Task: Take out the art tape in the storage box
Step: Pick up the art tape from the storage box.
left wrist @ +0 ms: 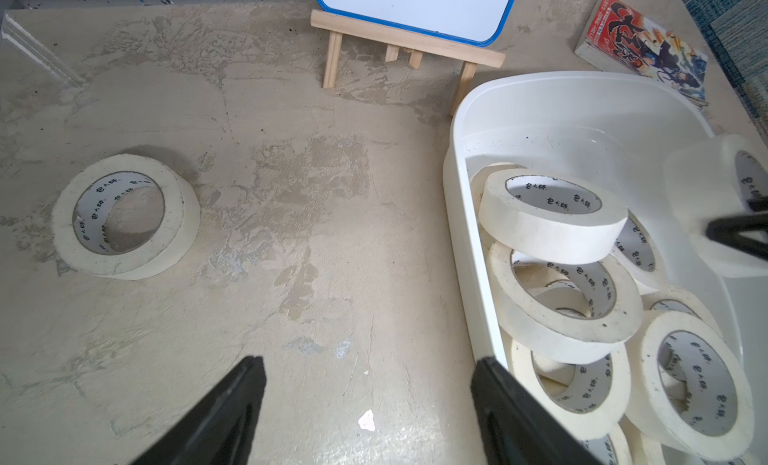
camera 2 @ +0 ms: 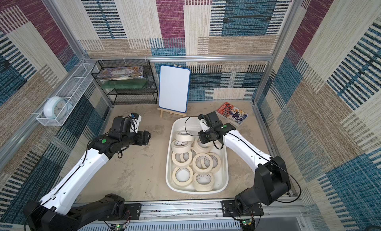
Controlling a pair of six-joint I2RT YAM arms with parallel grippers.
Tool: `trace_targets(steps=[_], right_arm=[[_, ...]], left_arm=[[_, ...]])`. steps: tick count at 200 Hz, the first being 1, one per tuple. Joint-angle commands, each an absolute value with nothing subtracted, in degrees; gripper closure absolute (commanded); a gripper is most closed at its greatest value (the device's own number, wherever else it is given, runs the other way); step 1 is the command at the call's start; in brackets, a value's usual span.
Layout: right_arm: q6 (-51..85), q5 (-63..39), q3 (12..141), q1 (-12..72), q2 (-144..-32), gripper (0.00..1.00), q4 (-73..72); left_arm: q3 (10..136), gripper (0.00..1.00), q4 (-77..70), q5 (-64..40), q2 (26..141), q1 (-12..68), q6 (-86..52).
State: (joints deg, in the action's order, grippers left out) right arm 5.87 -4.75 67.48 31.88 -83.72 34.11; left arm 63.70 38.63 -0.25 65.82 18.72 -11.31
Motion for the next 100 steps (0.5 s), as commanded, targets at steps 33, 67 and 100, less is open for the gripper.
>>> trace_targets(steps=[33, 67, 100], right_arm=[[15.1, -2.4, 59.8, 43.7, -80.6, 1.0, 41.6], [15.8, -4.7, 55.8, 44.5, -78.1, 0.33, 40.2], [16.0, 2.2, 60.6, 44.4, -72.6, 0.02, 42.2]], left_arm=[[63.5, 0.16, 38.2, -0.1, 64.3, 18.5, -11.1], [63.9, 0.16, 38.3, -0.1, 64.4, 18.5, -11.3], [63.9, 0.16, 38.1, -0.8, 64.7, 18.4, -11.5]])
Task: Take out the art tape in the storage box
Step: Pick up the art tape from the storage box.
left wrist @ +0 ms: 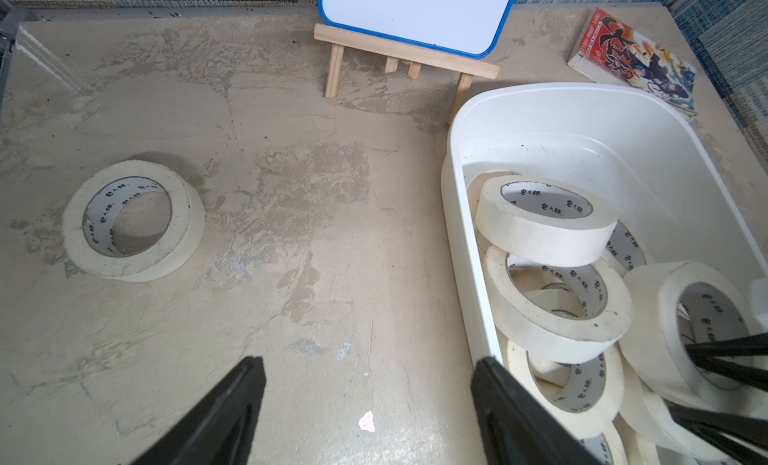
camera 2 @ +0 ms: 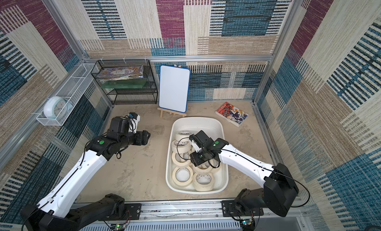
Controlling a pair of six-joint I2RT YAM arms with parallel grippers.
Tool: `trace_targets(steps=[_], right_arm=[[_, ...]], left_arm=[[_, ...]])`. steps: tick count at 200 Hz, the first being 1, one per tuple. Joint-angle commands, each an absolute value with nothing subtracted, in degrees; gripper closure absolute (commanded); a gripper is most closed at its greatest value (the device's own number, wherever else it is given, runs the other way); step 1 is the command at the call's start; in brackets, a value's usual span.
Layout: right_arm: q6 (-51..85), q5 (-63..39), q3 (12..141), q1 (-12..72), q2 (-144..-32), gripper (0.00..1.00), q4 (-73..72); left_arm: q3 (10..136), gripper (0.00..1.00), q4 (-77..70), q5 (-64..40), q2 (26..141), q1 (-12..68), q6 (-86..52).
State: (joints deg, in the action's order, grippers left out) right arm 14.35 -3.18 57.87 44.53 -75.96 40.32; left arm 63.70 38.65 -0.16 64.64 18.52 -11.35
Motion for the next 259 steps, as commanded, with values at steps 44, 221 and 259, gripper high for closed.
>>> trace_targets(steps=[44, 221, 259], right_arm=[[14.2, 4.7, 59.0, 33.8, -68.3, 0.03, 40.7], [9.3, 11.8, 84.1, 39.1, -91.3, 1.0, 42.2], [9.4, 11.3, 89.8, 42.2, -97.1, 1.0, 41.8]], left_arm=[[63.7, 0.16, 37.7, -1.0, 65.0, 18.4, -11.4], [75.0, 0.19, 40.7, -4.9, 71.9, 31.7, -11.7], [75.7, 0.19, 39.6, -3.4, 77.4, 34.3, -12.0]])
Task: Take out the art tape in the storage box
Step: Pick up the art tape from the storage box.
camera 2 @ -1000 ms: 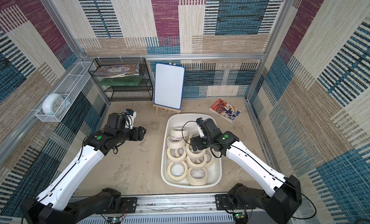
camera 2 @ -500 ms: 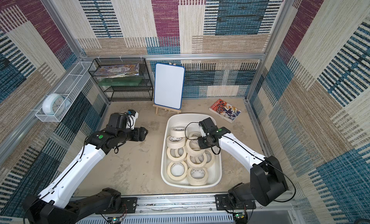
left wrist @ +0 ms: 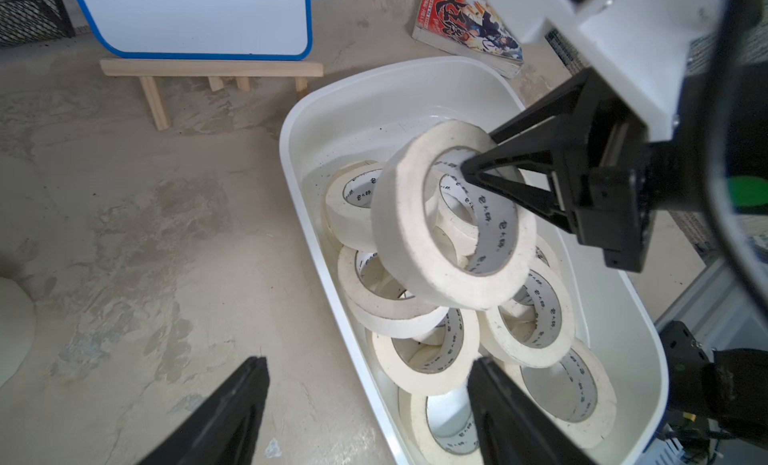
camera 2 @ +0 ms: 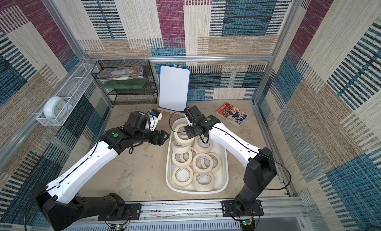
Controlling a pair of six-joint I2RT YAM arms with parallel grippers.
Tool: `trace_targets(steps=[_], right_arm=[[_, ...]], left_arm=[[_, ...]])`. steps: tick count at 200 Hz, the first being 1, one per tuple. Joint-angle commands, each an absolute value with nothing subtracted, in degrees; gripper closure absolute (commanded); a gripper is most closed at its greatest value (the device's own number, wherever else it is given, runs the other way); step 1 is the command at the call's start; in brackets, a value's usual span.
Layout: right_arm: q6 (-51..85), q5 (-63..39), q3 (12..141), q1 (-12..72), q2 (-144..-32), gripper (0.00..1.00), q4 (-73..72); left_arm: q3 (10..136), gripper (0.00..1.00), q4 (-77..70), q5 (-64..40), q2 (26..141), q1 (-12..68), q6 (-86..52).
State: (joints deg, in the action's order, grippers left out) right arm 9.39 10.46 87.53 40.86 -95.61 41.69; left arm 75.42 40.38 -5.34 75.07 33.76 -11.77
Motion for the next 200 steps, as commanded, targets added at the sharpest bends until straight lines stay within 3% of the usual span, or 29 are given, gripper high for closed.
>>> trace_targets(steps=[1, 62, 77, 87, 103, 125, 133, 141, 163, 177, 200], right_arm=[[9.4, 11.2, 89.9, 42.2, -97.2, 1.0, 41.8], [10.0, 9.9, 88.7, 45.5, -96.5, 1.0, 40.3], [10.2, 10.0, 88.1, 46.0, -96.2, 1.0, 40.0], [10.3, 10.0, 87.7, 46.3, -95.8, 1.0, 39.8], [10.4, 9.7, 87.1, 46.4, -95.1, 1.0, 39.1], [10.6, 7.9, 86.0, 46.3, -93.3, 1.0, 37.2], [11.1, 7.5, 85.7, 46.3, -92.6, 1.0, 36.9], [11.7, 6.9, 85.8, 46.3, -91.9, 0.85, 36.9], [12.9, 7.8, 84.7, 46.3, -89.0, 0.27, 35.7], [13.6, 10.8, 83.2, 46.4, -86.4, 0.02, 33.8], [14.7, 13.4, 82.3, 44.9, -82.4, 0.01, 32.4]], left_arm=[[75.7, 0.19, 39.5, -3.4, 77.6, 34.4, -12.0], [76.1, 0.19, 32.5, -1.6, 85.3, 34.3, -13.1], [77.8, 0.24, 33.1, -1.7, 87.9, 34.4, -13.0], [78.7, 0.35, 33.4, -1.5, 89.2, 34.4, -12.9], [79.0, 0.67, 33.3, -1.2, 90.6, 34.5, -13.0], [78.9, 1.0, 32.9, -1.3, 91.1, 34.4, -13.1], [78.9, 1.0, 32.9, -1.0, 91.1, 34.5, -13.1], [79.0, 1.0, 33.0, -0.4, 90.6, 34.5, -13.0], [79.1, 1.0, 33.8, 2.0, 88.8, 34.3, -12.2], [79.2, 1.0, 34.7, 3.7, 87.1, 34.0, -11.7], [78.4, 1.0, 35.4, 4.7, 83.9, 32.3, -11.1]])
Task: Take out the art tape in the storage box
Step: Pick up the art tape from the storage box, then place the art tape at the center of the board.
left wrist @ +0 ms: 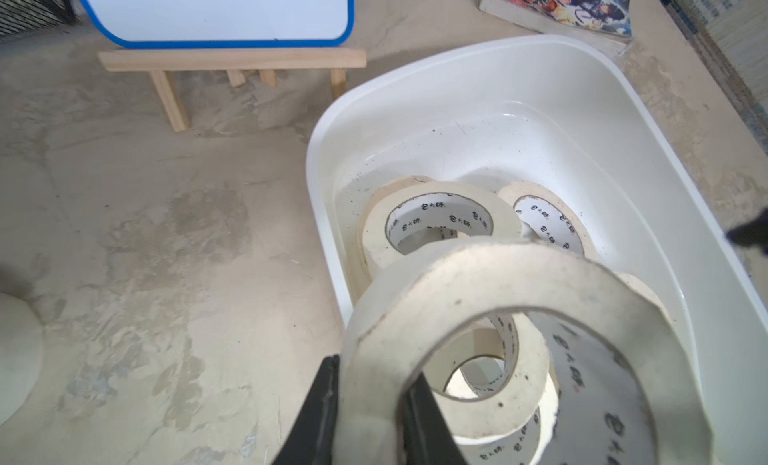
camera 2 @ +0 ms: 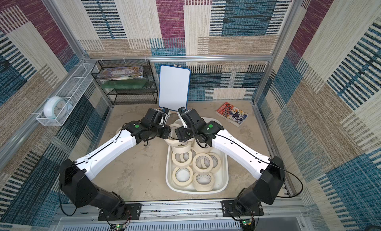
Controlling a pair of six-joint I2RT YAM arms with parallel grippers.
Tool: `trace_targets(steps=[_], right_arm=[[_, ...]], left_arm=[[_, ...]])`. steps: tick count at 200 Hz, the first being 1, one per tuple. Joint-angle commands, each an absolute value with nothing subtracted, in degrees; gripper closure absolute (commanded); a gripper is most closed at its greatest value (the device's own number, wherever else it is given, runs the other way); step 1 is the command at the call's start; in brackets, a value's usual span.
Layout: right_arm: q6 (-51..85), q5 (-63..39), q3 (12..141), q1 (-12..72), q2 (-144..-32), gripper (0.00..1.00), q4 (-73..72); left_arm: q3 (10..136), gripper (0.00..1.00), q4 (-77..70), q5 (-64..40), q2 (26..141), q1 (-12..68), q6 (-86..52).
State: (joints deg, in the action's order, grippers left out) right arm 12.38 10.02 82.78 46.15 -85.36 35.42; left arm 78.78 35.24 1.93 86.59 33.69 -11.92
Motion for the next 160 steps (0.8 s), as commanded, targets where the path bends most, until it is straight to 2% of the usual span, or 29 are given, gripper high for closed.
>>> trace_targets(steps=[1, 27, 53, 77, 118, 160], right_arm=[[14.8, 13.4, 82.3, 44.8, -82.3, 0.01, 32.4], [15.4, 14.9, 80.7, 41.3, -77.9, 0.01, 32.3], [14.7, 13.4, 77.4, 36.9, -75.4, 0.01, 33.3], [13.7, 11.7, 73.4, 34.9, -74.3, 0.01, 33.1], [12.5, 10.0, 67.9, 33.9, -74.5, 0.01, 31.9], [12.3, 8.9, 65.4, 32.8, -74.1, 0.01, 31.1]], left_arm=[[78.3, 1.0, 35.5, 4.7, 83.8, 32.2, -11.1], [76.1, 1.0, 35.6, 4.7, 81.0, 26.9, -10.7], [74.8, 1.0, 34.7, 2.5, 81.6, 17.7, -9.5], [76.1, 1.0, 34.5, 3.8, 86.7, 12.7, -7.3], [76.9, 1.0, 27.1, -2.3, 97.7, 6.4, -8.3], [82.3, 1.0, 26.2, -5.6, 110.9, 1.9, -8.1]])
